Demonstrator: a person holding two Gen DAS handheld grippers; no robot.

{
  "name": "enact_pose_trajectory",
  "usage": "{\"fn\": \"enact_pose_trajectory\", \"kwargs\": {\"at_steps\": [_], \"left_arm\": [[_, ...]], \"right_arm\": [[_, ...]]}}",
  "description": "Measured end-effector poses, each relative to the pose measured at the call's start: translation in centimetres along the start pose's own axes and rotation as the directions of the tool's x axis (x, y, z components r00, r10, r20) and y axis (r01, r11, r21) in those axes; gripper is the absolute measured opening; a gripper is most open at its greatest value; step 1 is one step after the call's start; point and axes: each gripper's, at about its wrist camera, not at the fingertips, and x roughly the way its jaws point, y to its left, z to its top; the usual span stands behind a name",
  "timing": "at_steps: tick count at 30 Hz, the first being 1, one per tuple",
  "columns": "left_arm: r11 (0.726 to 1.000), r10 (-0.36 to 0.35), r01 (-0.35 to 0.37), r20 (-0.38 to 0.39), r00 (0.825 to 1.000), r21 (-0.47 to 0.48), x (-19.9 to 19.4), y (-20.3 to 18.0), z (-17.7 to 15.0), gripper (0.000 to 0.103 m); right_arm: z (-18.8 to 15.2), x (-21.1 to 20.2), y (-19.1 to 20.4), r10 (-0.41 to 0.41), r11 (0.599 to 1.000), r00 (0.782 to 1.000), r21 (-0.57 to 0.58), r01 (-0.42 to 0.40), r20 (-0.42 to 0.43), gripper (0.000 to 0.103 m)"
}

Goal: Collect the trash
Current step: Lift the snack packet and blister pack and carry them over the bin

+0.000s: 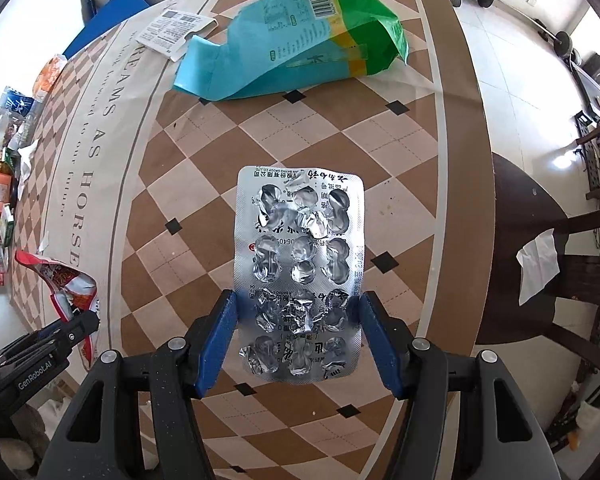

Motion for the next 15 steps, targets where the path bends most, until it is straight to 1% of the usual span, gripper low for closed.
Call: {"fn": "enact_pose_trajectory", "kwargs": {"at_steps": [3,5,7,8,9,10,12,15], "left_arm": [[1.0,0.008,-0.009,0.055,0.998,0.012,-1.9,-0.9,-1.5,0.038],[1.0,0.015,-0.018,0.094,0.995,0.024,-3.2,0.1,-2.6,0.038],[0.999,0.017,-0.021,0.133,0.991,0.033,-4.7,0.5,-4.6,0.038],[0.999,0.016,-0.022,0.148,0.989,0.039,-5.0,1.8,-5.4,0.038],[0.999,0.012,-0.019,0.165,0.986,0.043,-5.9,2.1,-6.6,0.038],[0.999,0.006,-0.014,0.176,0.984,0.045,-6.0,3.1,-7.1,0.038],[0.998,-0.003,-0.008,0.193,0.981,0.056,-6.7,4.1,-9.2,0.038],[0.998,-0.027,0.017,0.186,0.982,0.056,-6.9,5.5,-12.5,0.038]], "right_arm": [[-1.1,-1.6,1.1,0.007,1.0,1.0,-0.014,-0.006,0.021,0.064],[-2.2,-2.8,1.9,0.012,1.0,0.999,-0.022,-0.012,0.039,0.064],[-3.7,-3.9,2.6,0.02,0.999,0.998,-0.029,-0.018,0.059,0.064],[-4.4,-4.4,3.0,0.022,0.999,0.997,-0.03,-0.02,0.068,0.064],[-5.5,-5.0,3.3,0.026,0.999,0.997,-0.03,-0.023,0.078,0.064],[-6.7,-5.6,3.7,0.029,0.999,0.996,-0.031,-0.027,0.087,0.064],[-9.1,-6.7,4.4,0.037,0.999,0.994,-0.034,-0.034,0.104,0.064],[-13.7,-8.2,5.7,0.054,0.998,0.991,-0.045,-0.049,0.124,0.064]]}}
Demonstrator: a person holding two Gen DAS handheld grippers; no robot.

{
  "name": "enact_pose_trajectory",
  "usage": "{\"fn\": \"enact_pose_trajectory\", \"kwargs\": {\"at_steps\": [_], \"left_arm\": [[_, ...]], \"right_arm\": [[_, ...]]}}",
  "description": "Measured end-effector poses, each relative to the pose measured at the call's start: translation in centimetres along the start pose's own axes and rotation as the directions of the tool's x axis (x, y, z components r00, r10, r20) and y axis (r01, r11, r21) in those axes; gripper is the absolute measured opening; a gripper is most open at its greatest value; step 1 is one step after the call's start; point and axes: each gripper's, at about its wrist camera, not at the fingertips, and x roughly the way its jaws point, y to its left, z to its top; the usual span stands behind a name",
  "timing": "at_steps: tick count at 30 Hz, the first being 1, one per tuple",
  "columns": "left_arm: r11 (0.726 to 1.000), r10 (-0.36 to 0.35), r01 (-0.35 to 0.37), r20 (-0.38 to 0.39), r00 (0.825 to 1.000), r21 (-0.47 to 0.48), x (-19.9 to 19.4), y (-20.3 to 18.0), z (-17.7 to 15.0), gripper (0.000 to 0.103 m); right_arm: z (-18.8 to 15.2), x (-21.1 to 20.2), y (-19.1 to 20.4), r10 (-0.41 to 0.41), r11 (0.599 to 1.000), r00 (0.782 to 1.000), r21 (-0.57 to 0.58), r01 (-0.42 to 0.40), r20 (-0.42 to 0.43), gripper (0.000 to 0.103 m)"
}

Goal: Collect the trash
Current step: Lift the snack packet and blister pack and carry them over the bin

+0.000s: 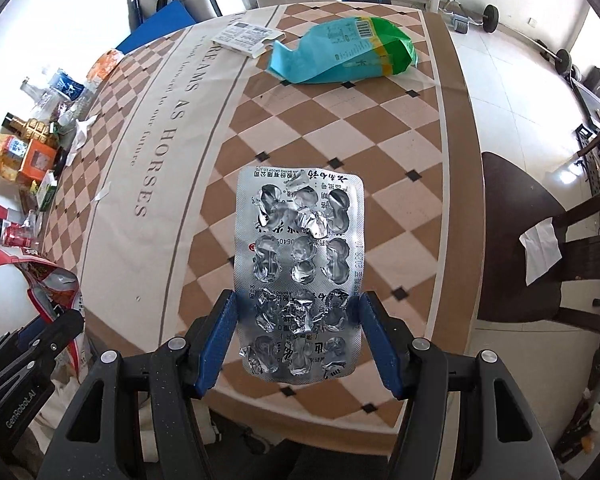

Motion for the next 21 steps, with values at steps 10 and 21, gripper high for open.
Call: {"fn": "enact_pose_trajectory", "kwargs": {"at_steps": [10,21], "left_arm": [[0.992,-0.073,0.053,-0.174,0.982,-0.113,3.7,5.5,-11.9,0.038],[0.954,-0.19,0.082,-0.374,0.908,-0.287,23.9,9.0,-18.1,0.038]], "right_arm": [[-17.1,1.1,2.8,0.045,0.999,0.987,-0.022,-0.049,-0.154,0.064],[-28.5,18.6,0.2,0.005,1.0,0.923,0.004,-0.003,-0.385,0.064]]}}
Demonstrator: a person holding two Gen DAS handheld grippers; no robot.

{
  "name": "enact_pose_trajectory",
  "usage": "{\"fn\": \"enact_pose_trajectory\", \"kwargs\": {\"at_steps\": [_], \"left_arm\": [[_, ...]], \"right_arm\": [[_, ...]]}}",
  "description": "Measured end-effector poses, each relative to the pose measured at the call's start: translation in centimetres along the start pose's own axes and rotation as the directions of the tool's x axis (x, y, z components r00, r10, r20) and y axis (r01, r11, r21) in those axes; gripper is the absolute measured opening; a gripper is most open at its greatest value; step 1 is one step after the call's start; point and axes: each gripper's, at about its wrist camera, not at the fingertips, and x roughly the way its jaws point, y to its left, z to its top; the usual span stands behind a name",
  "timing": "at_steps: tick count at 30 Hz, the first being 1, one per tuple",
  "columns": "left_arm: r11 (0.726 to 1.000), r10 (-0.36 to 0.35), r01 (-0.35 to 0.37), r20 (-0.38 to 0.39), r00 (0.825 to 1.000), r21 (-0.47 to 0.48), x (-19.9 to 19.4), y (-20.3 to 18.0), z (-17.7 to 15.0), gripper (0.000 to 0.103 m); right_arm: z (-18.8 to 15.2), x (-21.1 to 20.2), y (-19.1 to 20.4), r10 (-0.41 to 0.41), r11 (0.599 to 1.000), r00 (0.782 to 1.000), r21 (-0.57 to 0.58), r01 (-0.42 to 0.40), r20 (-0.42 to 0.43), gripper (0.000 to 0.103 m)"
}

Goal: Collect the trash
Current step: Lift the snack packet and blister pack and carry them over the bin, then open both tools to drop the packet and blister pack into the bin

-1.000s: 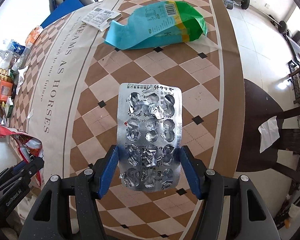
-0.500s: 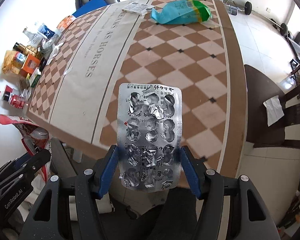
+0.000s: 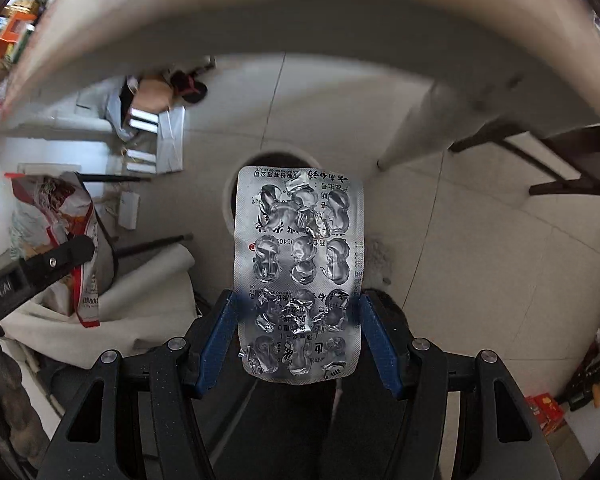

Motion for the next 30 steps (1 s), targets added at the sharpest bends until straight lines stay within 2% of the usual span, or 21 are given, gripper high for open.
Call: {"fn": "enact_pose_trajectory", "kwargs": {"at_steps": [6,10,12,15,16,18,19,20,22,23,24,26,30], "left_arm": [[0.999,-0.029,0.028,-0.083,0.996,-0.017,12.0,2.2,2.8,0.038],[0.999,-0.035,0.037,-0.112,0.993,0.01,17.0,2.9,4.0,0.04],[0.999,-0.032,0.035,-0.111,0.993,0.019,18.7,3.1,4.6,0.046],[0.999,-0.045,0.044,-0.104,0.994,-0.011,20.0,4.0,5.2,0.054],[0.999,-0.037,0.035,-0.097,0.995,-0.018,20.2,4.3,5.4,0.058],[1.0,-0.017,0.015,-0.079,0.997,-0.025,20.2,5.0,5.6,0.06],[0.999,-0.008,0.006,-0.069,0.998,-0.035,20.2,5.4,5.7,0.072],[0.999,0.002,-0.004,-0.062,0.998,-0.042,20.3,5.6,5.8,0.09],[0.999,0.023,-0.026,-0.044,0.999,-0.047,20.0,6.3,5.7,0.101],[0.998,0.039,-0.041,-0.042,0.998,-0.046,19.8,6.5,5.6,0.101],[0.997,0.06,-0.062,-0.039,0.997,-0.044,19.5,6.7,5.4,0.101],[0.995,0.092,-0.093,-0.025,0.995,-0.038,18.9,7.1,5.1,0.101],[0.985,0.17,-0.17,-0.005,0.985,-0.014,17.8,7.7,4.6,0.101]], "right_arm": [[2.9,13.0,-2.1,0.018,1.0,0.999,0.025,-0.018,-0.033,0.065],[5.3,19.6,-3.0,0.038,0.999,0.999,0.012,-0.038,-0.036,0.065],[6.3,21.9,-3.3,0.039,0.999,0.999,-0.014,-0.04,-0.028,0.065],[8.0,24.5,-2.9,0.041,0.998,0.999,-0.039,-0.042,-0.023,0.065],[8.3,25.4,-2.8,0.046,0.998,0.999,-0.04,-0.047,-0.026,0.065],[9.4,26.9,-2.3,0.063,0.997,0.997,-0.036,-0.065,-0.042,0.065],[9.5,27.3,-2.3,0.069,0.997,0.997,-0.035,-0.071,-0.042,0.065],[9.7,27.6,-2.3,0.069,0.997,0.997,-0.039,-0.07,-0.042,0.065],[9.9,28.0,-2.1,0.08,0.996,0.995,-0.043,-0.082,-0.054,0.066],[10.0,28.3,-1.9,0.082,0.995,0.995,-0.043,-0.085,-0.058,0.072],[10.1,28.3,-1.7,0.09,0.995,0.994,-0.048,-0.092,-0.059,0.085],[10.1,28.5,-1.2,0.075,0.995,0.995,-0.066,-0.079,-0.061,0.1],[9.9,27.8,-0.6,0.035,0.997,0.998,-0.07,-0.039,-0.059,0.103]]}}
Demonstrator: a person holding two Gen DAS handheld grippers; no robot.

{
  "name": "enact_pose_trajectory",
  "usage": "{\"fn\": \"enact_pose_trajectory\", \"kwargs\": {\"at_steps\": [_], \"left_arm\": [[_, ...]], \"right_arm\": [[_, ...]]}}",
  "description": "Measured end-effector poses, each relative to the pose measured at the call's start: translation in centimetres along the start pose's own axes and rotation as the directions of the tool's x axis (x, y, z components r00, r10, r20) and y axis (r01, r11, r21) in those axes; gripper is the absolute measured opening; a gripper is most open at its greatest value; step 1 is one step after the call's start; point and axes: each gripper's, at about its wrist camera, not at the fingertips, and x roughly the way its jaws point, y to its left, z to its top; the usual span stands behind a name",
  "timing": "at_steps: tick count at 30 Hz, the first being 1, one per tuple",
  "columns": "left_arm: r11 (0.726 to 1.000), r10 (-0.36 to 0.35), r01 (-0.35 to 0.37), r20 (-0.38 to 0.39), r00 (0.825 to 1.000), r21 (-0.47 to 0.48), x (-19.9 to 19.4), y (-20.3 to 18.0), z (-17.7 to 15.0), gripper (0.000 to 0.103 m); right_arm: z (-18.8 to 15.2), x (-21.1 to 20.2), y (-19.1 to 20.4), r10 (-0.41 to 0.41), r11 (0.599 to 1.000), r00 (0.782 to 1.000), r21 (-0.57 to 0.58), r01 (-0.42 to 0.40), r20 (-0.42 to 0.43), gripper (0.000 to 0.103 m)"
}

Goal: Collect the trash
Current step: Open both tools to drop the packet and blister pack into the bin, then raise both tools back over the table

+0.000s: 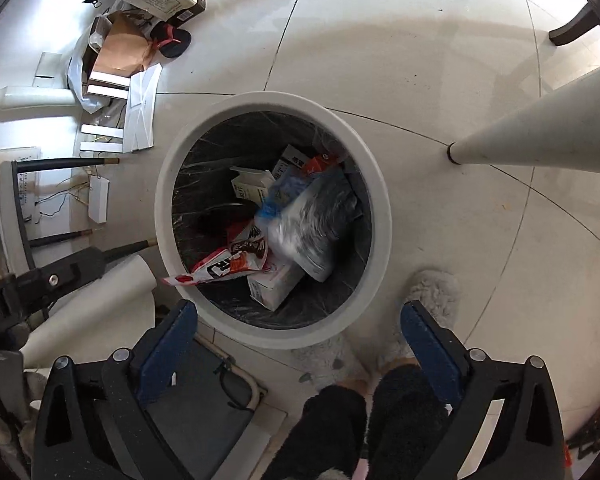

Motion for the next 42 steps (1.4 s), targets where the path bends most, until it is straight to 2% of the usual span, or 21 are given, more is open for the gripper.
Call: {"fn": "enact_pose_trajectory", "kwargs": {"at_steps": [3,7,12,17,24,35,40,42], "left_arm": [[0.999,0.043,-0.043,0.03,0.999,0.016,-1.4,0.2,-0.9,0.101],[0.998,0.051,-0.052,0.037,0.998,0.02,-2.8,0.3,-2.3,0.101],[0.996,0.077,-0.078,0.021,0.997,0.048,-5.4,-0.7,-4.5,0.101],[0.996,0.071,-0.072,0.028,0.997,0.057,-8.7,-1.7,-6.7,0.101],[0.995,0.061,-0.064,0.044,0.997,0.074,-15.5,-2.9,-9.9,0.101],[0.996,0.009,-0.021,0.131,0.991,0.089,-27.9,-3.5,-14.8,0.101],[0.996,-0.016,-0.002,0.205,0.979,0.088,-34.1,-3.4,-16.7,0.101],[0.997,0.007,-0.025,0.233,0.972,0.076,-36.3,-3.2,-16.9,0.101]], "right_arm": [[-0.3,-0.9,0.2,-0.042,0.999,0.999,0.007,0.042,0.012,0.103],[-0.9,-2.7,0.5,-0.106,0.994,0.994,-0.001,0.107,0.035,0.103],[-2.0,-5.9,0.4,-0.121,0.993,0.992,-0.003,0.121,0.047,0.103],[-3.6,-10.4,0.8,-0.131,0.991,0.989,-0.016,0.133,0.07,0.103],[-6.3,-18.7,1.5,-0.135,0.99,0.985,-0.017,0.138,0.107,0.103],[-11.8,-34.2,4.7,-0.111,0.99,0.979,-0.065,0.124,0.173,0.103],[-14.4,-40.8,6.4,-0.093,0.99,0.978,-0.084,0.11,0.189,0.103],[-15.0,-43.0,7.2,-0.075,0.991,0.977,-0.094,0.096,0.2,0.103]]}}
